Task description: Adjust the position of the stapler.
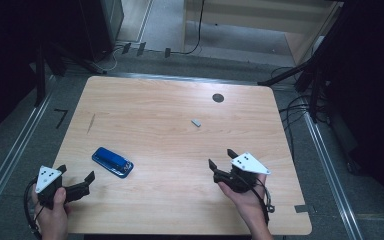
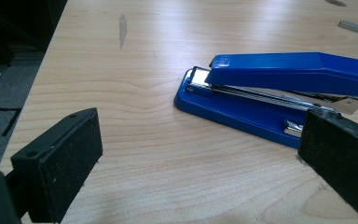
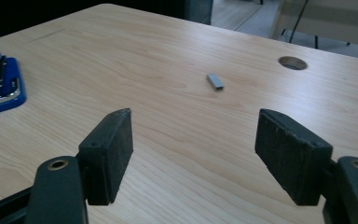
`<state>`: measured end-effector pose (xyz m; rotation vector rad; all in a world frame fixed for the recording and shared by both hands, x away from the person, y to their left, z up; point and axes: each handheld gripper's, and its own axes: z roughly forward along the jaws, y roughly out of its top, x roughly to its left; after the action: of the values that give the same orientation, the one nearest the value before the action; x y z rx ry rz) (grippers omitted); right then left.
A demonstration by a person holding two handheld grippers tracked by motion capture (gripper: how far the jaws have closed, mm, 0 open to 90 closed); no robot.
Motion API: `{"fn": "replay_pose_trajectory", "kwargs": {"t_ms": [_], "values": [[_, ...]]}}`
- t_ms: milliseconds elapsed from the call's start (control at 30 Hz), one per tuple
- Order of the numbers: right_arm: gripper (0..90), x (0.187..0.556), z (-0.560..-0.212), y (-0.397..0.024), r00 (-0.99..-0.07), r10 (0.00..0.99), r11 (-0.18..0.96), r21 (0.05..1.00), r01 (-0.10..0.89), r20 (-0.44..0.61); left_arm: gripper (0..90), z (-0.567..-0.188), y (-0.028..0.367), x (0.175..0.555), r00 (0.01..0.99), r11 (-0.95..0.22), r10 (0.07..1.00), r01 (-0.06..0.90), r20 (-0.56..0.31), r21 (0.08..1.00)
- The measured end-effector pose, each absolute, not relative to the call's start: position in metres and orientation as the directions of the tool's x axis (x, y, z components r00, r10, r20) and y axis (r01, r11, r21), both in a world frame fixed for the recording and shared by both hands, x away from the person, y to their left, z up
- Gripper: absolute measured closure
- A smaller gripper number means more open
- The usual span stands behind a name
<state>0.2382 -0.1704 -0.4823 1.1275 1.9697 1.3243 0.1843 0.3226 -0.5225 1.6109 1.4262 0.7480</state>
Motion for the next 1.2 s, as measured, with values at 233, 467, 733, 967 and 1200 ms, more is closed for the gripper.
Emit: {"fn": "replay_pose_trajectory", "kwargs": {"t_ms": [233,467,733,967,1200], "values": [[30.6,0.245,-0.484,-0.131,-0.589,0.807,0.215,0.91,0.355,0.039,0.0,-0.522,0.322,0.184,0.177,-0.005,0.98,0.482,-0.091,0.876],[34.0,0.252,-0.48,-0.095,-0.642,0.766,0.24,0.91,0.338,0.036,0.0,-0.523,0.322,0.184,0.179,-0.005,0.979,0.481,-0.093,0.877],[33.6,0.26,-0.476,-0.058,-0.699,0.715,0.265,0.91,0.32,0.038,0.0,-0.523,0.323,0.184,0.182,0.001,0.978,0.48,-0.1,0.877],[33.4,0.267,-0.48,-0.026,-0.733,0.678,0.276,0.905,0.323,0.055,0.0,-0.523,0.323,0.184,0.185,-0.001,0.978,0.48,-0.101,0.877],[33.4,0.27,-0.488,-0.006,-0.755,0.652,0.288,0.899,0.329,0.067,0.0,-0.523,0.323,0.184,0.185,0.001,0.977,0.481,-0.103,0.877]]}}
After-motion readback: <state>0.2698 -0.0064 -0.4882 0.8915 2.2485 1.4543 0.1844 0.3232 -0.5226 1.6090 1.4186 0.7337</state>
